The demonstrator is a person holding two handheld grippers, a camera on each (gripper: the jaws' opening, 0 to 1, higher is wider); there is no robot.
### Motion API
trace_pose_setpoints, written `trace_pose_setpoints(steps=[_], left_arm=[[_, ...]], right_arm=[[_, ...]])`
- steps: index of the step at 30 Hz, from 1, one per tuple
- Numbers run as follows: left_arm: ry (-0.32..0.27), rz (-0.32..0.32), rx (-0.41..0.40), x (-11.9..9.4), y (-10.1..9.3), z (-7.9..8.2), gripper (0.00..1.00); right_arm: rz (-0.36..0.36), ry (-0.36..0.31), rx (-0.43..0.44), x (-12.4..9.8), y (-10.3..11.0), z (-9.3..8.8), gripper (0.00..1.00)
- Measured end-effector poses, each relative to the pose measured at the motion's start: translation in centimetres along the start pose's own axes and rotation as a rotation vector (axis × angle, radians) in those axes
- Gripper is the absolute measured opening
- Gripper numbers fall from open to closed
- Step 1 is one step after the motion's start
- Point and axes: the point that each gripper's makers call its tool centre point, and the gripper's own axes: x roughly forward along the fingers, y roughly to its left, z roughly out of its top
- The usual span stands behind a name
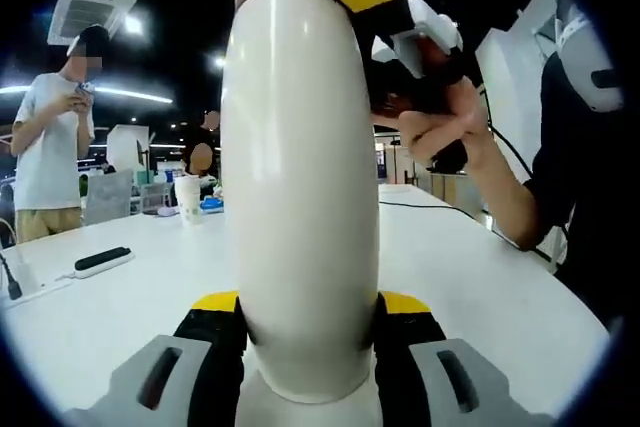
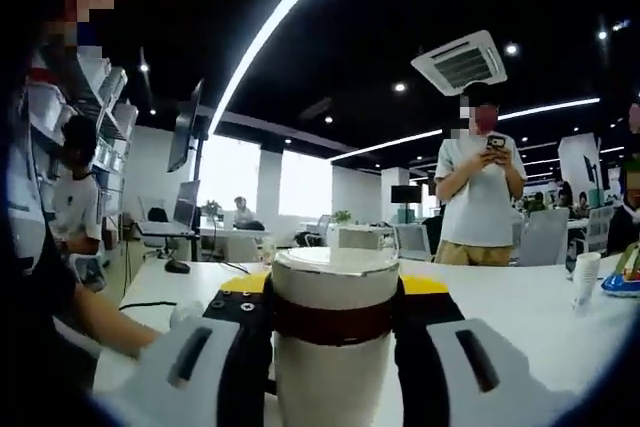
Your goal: Grasp the water cup twist off the cup lid place the cup lid on the table
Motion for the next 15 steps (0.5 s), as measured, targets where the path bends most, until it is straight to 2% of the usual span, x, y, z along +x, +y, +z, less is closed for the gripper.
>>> trace_pose_setpoints(steps=[7, 11, 15], left_arm=[[0.001, 0.0, -0.005, -0.06, 0.03, -0.05, 0.51], [0.001, -0.002, -0.002, -0.06, 0.02, -0.07, 0.51], [0.001, -0.003, 0.001, -0.05, 0.04, -0.08, 0.51]], right_arm=[[0.233, -0.013, 0.033, 0.32, 0.67, -0.06, 0.49], [0.404, -0.048, 0.068, 0.03, 0.92, 0.01, 0.49], [0.487, -0.047, 0.074, -0.17, 0.9, -0.06, 0.48]])
